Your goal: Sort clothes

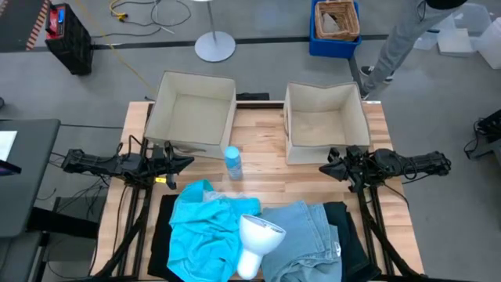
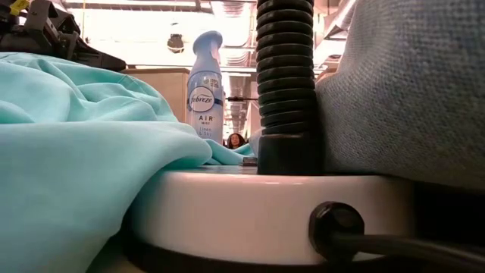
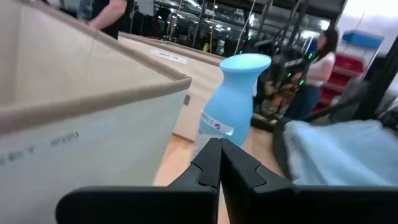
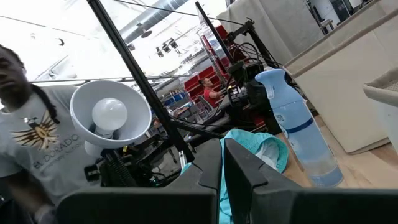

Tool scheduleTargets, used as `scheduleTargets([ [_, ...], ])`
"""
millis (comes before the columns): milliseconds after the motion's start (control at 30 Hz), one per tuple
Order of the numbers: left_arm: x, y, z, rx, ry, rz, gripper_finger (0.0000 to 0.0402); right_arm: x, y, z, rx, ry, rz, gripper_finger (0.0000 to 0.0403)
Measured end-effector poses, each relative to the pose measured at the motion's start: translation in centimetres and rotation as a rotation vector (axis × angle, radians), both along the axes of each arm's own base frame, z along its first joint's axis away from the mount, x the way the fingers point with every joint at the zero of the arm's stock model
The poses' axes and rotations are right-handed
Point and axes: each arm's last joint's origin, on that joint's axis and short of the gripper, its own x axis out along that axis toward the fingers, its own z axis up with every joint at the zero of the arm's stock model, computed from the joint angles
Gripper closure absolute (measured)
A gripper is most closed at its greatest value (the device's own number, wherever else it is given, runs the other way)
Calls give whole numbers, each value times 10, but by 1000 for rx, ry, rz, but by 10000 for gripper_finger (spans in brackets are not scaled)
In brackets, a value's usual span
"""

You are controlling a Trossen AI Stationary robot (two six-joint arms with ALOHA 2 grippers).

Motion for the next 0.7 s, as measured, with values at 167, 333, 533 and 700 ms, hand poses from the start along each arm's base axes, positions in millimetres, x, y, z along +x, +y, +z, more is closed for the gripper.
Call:
scheduleTargets([
  [167, -3, -1, 19, -137, -244, -80, 401, 0, 0, 0, 0, 0, 0, 365],
  [333, -10, -6, 47, 56, -354, -247, 401, 0, 0, 0, 0, 0, 0, 365],
  [533, -9, -6, 80, 64, -311, -264, 401, 0, 0, 0, 0, 3, 0, 365],
  [700, 11, -10, 108, 66, -189, -262, 401, 0, 0, -1, -1, 12, 0, 365],
])
